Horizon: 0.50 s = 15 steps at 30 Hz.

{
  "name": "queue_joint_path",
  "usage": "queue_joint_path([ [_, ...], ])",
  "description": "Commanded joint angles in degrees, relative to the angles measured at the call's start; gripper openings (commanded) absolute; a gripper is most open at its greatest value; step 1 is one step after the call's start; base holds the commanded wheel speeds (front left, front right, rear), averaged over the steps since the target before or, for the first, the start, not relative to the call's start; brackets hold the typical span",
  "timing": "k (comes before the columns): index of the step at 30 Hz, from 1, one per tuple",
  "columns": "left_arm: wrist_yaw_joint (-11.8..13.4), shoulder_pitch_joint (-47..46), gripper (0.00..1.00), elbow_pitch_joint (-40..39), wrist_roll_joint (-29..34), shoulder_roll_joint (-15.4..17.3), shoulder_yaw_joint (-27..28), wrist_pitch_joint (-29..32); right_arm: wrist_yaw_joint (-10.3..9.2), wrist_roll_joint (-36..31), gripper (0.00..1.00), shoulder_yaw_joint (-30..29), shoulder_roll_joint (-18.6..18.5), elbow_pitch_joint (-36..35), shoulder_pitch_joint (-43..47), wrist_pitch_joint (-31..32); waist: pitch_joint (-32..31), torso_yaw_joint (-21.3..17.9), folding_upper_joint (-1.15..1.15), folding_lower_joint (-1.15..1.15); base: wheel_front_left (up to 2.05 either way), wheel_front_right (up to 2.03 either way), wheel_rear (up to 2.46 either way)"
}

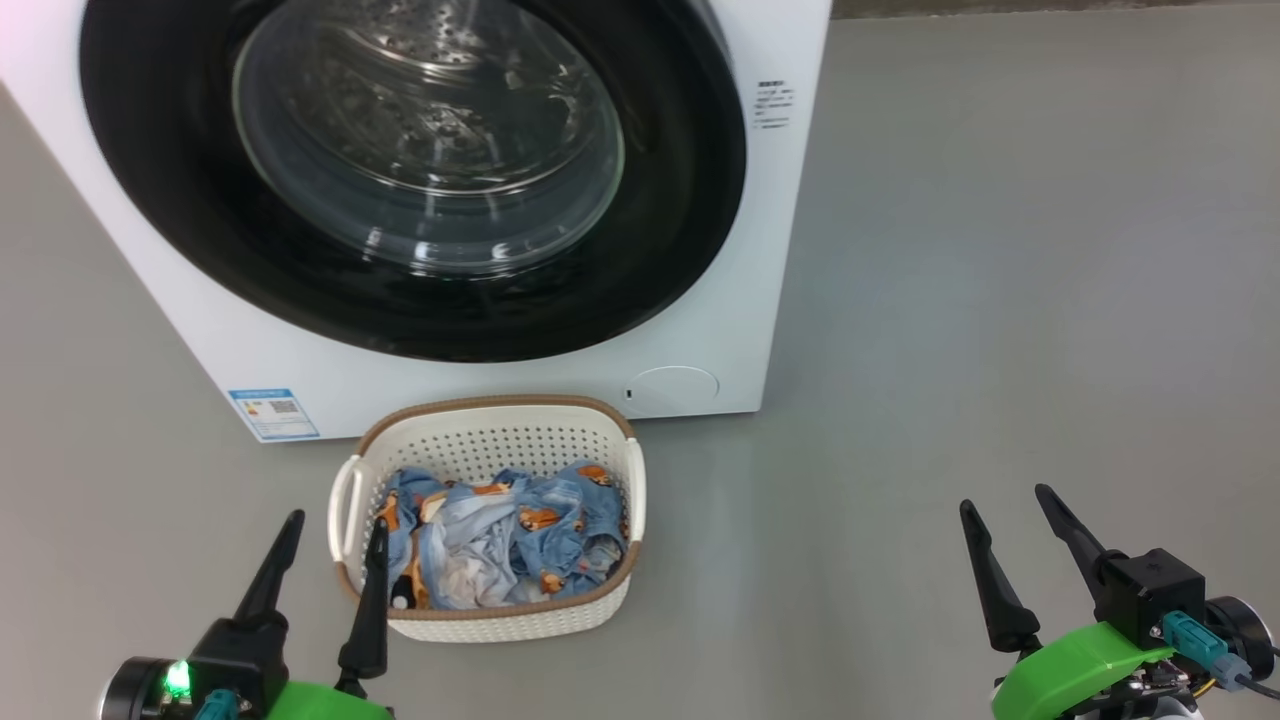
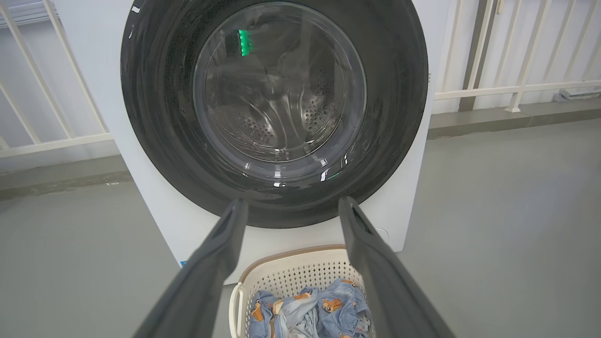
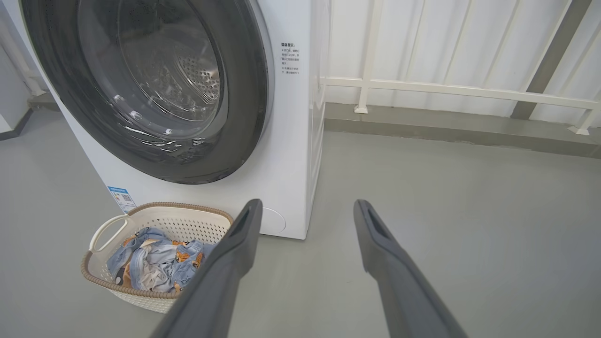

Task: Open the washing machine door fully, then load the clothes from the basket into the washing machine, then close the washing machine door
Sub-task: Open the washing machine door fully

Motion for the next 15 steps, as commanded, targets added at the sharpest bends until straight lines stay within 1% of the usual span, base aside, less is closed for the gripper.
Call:
queue_joint_path([
  [1,0.43,-2.44,1.00,-1.45,0.69,1.19,1.95,-0.52,-0.06,0.33,1.00,1.69,-0.29,-1.72,-2.26,-0.54,0.05,-0.02,0.00,0.00,0.50,0.50,-1.01],
  [6,0.52,-2.26,1.00,-1.44,0.65,1.09,2.03,-0.52,-0.06,0.35,1.00,1.63,-0.30,-1.84,-2.13,-0.69,0.10,-0.01,0.00,0.00,0.27,0.27,-0.54],
  [15,0.40,-2.24,1.00,-1.61,0.45,0.96,2.21,-0.52,-0.06,0.51,1.00,1.56,-0.41,-1.74,-2.26,-0.76,0.32,0.01,0.00,0.00,0.00,0.00,-0.01],
])
